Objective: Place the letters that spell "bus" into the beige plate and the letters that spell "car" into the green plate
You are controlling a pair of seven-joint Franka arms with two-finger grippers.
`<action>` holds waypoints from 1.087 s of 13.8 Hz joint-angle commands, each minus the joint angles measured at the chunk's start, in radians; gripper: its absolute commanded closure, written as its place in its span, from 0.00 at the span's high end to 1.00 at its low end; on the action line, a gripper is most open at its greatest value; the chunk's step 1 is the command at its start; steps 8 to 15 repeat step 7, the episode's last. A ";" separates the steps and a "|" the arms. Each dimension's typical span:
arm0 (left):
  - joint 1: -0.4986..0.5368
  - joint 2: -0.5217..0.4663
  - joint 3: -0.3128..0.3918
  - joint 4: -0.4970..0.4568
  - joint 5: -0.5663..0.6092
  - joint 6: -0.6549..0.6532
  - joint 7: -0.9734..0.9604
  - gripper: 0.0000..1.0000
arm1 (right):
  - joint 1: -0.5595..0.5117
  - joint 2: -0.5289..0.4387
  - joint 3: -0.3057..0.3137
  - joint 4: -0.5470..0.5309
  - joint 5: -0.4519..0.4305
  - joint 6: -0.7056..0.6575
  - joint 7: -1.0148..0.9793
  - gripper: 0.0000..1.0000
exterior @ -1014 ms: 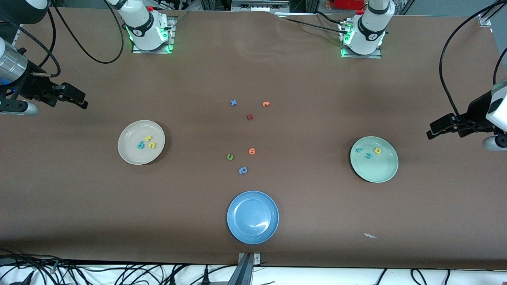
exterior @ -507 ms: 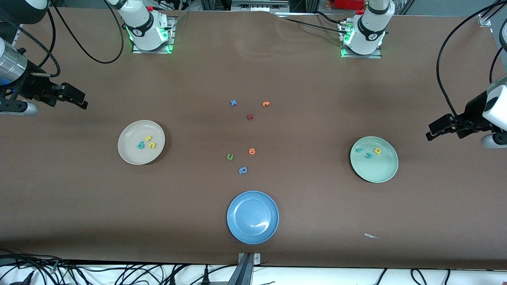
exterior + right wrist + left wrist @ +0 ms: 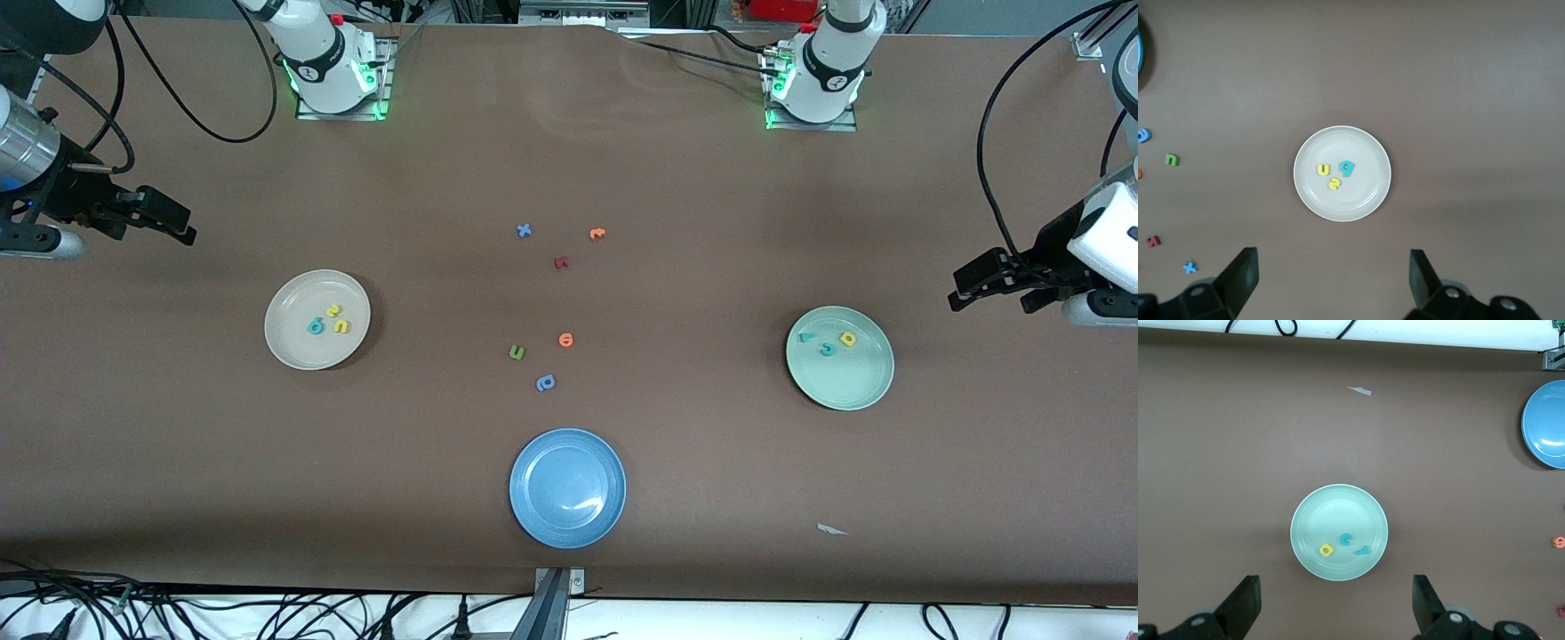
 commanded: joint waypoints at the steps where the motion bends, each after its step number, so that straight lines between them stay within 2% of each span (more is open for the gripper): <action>1: 0.002 -0.015 0.004 -0.008 -0.014 -0.010 0.030 1.00 | -0.014 0.003 0.006 0.011 0.019 -0.007 -0.013 1.00; 4: 0.000 -0.015 0.003 -0.008 -0.014 -0.051 0.030 1.00 | -0.014 0.003 0.006 0.011 0.019 -0.007 -0.013 1.00; 15: 0.008 -0.015 0.006 -0.006 -0.014 -0.055 0.039 1.00 | -0.016 0.003 0.005 0.011 0.019 -0.007 -0.012 1.00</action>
